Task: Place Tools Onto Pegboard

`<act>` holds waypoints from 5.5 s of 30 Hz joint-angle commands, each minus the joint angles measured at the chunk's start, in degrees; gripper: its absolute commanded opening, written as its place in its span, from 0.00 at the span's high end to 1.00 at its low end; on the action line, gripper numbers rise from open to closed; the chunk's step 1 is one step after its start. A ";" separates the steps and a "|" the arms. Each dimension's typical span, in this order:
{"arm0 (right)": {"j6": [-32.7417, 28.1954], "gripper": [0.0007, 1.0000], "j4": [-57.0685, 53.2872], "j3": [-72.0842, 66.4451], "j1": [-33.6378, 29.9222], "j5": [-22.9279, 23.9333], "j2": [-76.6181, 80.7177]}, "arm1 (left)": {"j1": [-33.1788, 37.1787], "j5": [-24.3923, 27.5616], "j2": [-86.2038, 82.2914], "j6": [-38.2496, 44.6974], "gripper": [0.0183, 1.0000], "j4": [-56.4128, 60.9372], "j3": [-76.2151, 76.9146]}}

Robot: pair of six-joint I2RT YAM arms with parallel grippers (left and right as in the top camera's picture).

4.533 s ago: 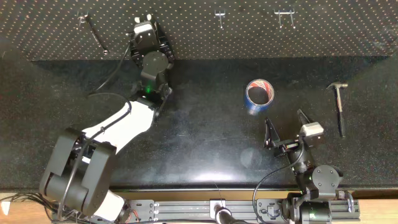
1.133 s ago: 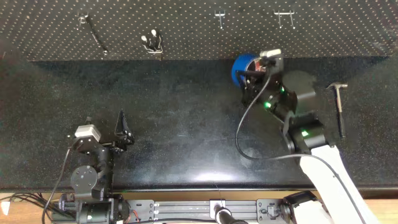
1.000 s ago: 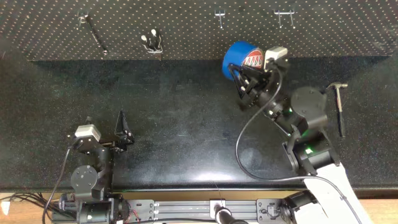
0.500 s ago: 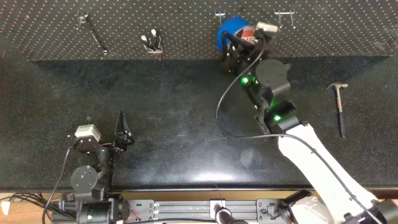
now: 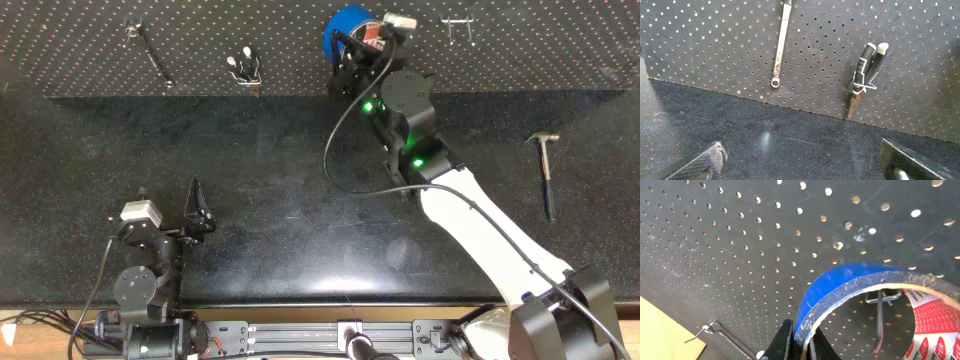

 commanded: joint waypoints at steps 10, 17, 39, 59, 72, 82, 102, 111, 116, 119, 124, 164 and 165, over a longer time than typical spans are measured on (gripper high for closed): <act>1.53 0.70 -1.46 2.12 1.03 0.50 0.17 | 0.28 0.44 -0.48 0.31 0.01 -0.28 -0.13; 1.49 0.70 -7.89 2.12 0.39 0.50 -0.11 | 0.28 0.42 -0.48 0.31 0.01 -0.28 -0.13; -37.05 0.18 -86.75 2.10 -37.66 0.44 -14.21 | 0.28 0.42 -0.48 0.31 0.01 -0.28 -0.13; -75.76 0.01 -73.18 2.16 -64.08 -3.04 10.82 | 0.28 0.44 -0.48 0.31 0.01 -0.28 -0.13; -78.34 0.01 -70.40 3.72 -65.42 -4.96 16.50 | 0.28 0.42 -0.48 0.31 0.01 -0.28 -0.13; -77.64 0.59 -70.55 3.69 -65.42 -4.96 17.42 | 0.28 0.42 -0.48 0.31 0.01 -0.28 -0.13; -51.21 0.92 -60.24 -16.81 -45.29 -16.17 -32.61 | 0.28 0.42 -0.48 0.31 0.01 -0.28 -0.13; -31.21 0.92 -25.70 -16.81 -32.85 -16.15 -24.09 | 0.28 0.44 -0.48 0.31 0.01 -0.28 -0.13; -29.55 0.92 -18.97 -16.81 -29.07 -20.46 -20.09 | 0.28 0.42 -0.48 0.31 0.01 -0.28 -0.13; -29.57 0.93 -18.97 -16.81 -27.26 -20.41 -20.15 | 0.28 0.42 -0.48 0.31 0.01 -0.28 -0.13; -29.62 0.93 -19.15 -16.81 -29.29 -20.17 -17.57 | 0.28 0.44 -0.48 0.31 0.01 -0.28 -0.13; -30.23 0.02 -24.28 -57.92 -30.23 -17.18 -87.03 | 0.28 0.42 -0.48 0.31 0.01 -0.28 -0.13; -30.23 0.02 -24.33 -57.92 -30.23 -17.18 -87.03 | 0.28 0.42 -0.48 0.31 0.01 -0.28 -0.13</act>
